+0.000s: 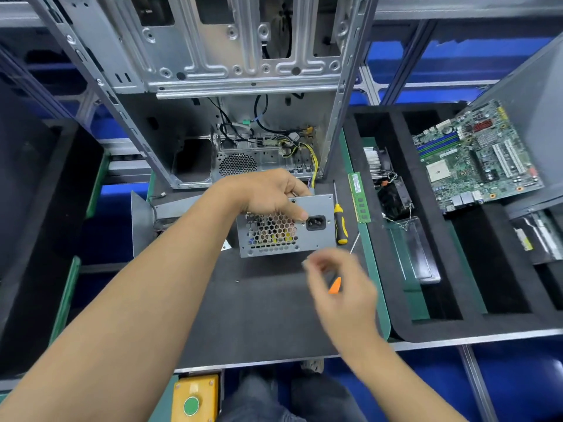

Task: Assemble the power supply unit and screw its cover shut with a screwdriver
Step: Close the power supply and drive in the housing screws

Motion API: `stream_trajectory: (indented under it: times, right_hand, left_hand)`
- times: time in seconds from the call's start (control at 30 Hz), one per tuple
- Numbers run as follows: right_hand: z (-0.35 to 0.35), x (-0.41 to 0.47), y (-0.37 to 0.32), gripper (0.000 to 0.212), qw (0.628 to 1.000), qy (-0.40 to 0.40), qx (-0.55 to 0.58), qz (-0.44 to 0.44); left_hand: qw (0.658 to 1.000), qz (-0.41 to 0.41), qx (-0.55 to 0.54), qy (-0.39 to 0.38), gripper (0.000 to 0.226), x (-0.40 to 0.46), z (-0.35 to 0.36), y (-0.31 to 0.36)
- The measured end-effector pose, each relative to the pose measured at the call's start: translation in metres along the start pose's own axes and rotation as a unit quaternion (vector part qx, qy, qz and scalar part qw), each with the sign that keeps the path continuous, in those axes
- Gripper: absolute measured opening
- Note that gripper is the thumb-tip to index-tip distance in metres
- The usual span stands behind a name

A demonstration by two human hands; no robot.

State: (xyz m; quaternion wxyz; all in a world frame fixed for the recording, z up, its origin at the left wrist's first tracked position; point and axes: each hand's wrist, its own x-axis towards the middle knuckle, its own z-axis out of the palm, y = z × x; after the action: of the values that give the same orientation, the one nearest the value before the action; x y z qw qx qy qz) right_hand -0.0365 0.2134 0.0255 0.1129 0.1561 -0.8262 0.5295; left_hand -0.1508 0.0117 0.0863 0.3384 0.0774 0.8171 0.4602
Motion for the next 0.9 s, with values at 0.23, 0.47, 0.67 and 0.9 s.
stream_trajectory:
  times: [0.23,0.47,0.67,0.9]
  right_hand:
    - [-0.021,0.051,-0.003,0.046,0.991,0.037,0.003,0.131]
    - [-0.011,0.061,-0.003,0.034,0.987,0.014,-0.008,0.162]
    - [-0.014,0.070,-0.003,0.035,0.987,-0.015,-0.035,0.156]
    - [-0.017,0.074,0.006,0.019,0.989,-0.038,-0.080,0.121]
  left_hand:
    - [1.000,-0.003,-0.012,-0.002,0.017,0.000,-0.003,0.002]
    - [1.000,-0.005,-0.005,-0.001,0.016,0.000,-0.004,0.004]
    - [1.000,-0.010,-0.005,-0.002,0.017,0.002,-0.003,0.002]
    - [1.000,0.001,0.013,0.004,0.023,0.001,-0.004,0.002]
